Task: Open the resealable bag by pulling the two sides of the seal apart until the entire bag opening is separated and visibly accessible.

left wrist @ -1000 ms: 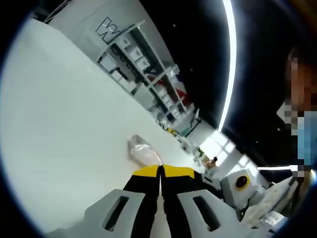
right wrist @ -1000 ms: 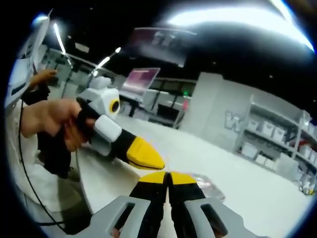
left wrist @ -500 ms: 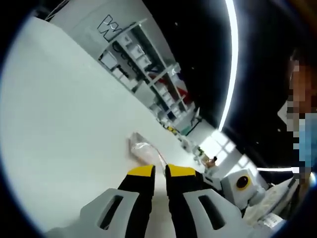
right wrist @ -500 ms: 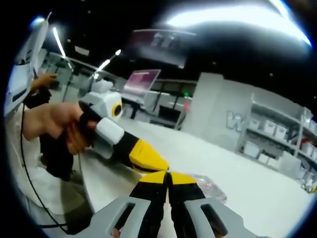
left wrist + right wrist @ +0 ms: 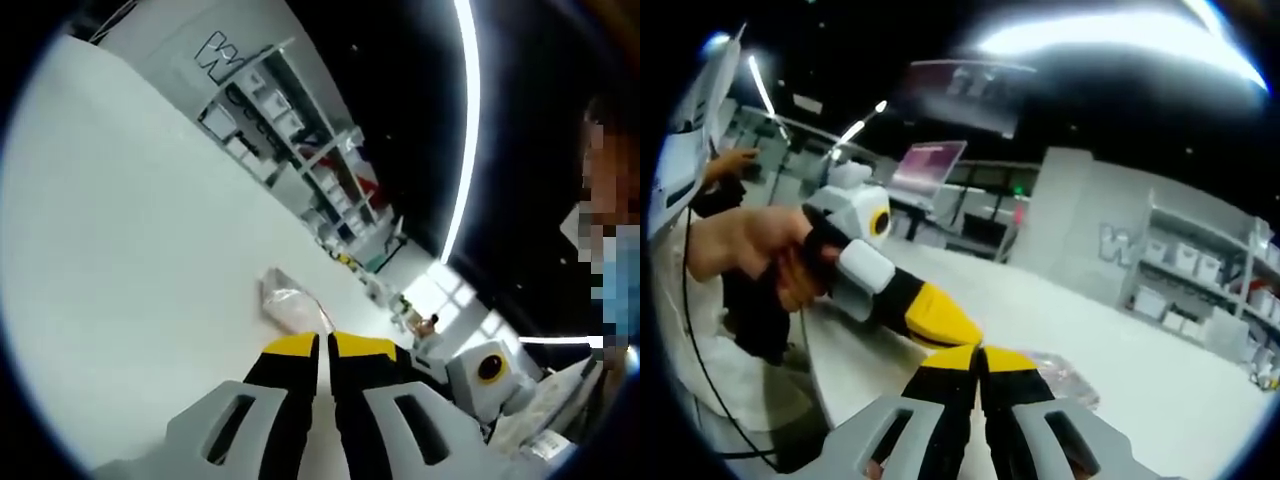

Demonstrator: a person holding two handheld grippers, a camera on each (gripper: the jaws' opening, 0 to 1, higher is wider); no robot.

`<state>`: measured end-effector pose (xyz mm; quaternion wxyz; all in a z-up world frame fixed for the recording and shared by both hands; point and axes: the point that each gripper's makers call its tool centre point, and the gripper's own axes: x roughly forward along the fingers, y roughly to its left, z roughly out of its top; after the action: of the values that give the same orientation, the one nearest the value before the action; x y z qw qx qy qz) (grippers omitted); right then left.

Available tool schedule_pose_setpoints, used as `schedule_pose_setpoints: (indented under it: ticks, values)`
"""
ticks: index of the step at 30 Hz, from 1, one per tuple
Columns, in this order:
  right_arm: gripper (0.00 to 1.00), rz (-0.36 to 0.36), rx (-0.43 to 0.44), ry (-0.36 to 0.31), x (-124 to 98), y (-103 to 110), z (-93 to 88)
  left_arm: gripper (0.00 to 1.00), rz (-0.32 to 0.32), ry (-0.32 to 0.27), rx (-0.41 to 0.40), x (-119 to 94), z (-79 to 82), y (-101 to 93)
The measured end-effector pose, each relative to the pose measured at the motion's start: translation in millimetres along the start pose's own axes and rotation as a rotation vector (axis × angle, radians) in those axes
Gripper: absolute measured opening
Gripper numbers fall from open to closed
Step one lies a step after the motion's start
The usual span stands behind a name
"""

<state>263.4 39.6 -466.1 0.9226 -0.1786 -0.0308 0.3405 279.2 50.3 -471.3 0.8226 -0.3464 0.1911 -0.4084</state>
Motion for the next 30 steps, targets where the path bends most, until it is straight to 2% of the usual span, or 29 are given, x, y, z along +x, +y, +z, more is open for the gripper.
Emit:
schedule_pose_setpoints:
  ticks: [8,30]
  values:
    - [0.00,0.005,-0.003,0.005,0.3,1.5,-1.9,0.02,-0.011,0.002,0.016,0.2,-1.5,-2.0]
    - [0.00,-0.015,0.028,-0.004,-0.3,-5.5,0.3,0.00,-0.012,-0.011,0.066,-0.8,-0.3,-3.1]
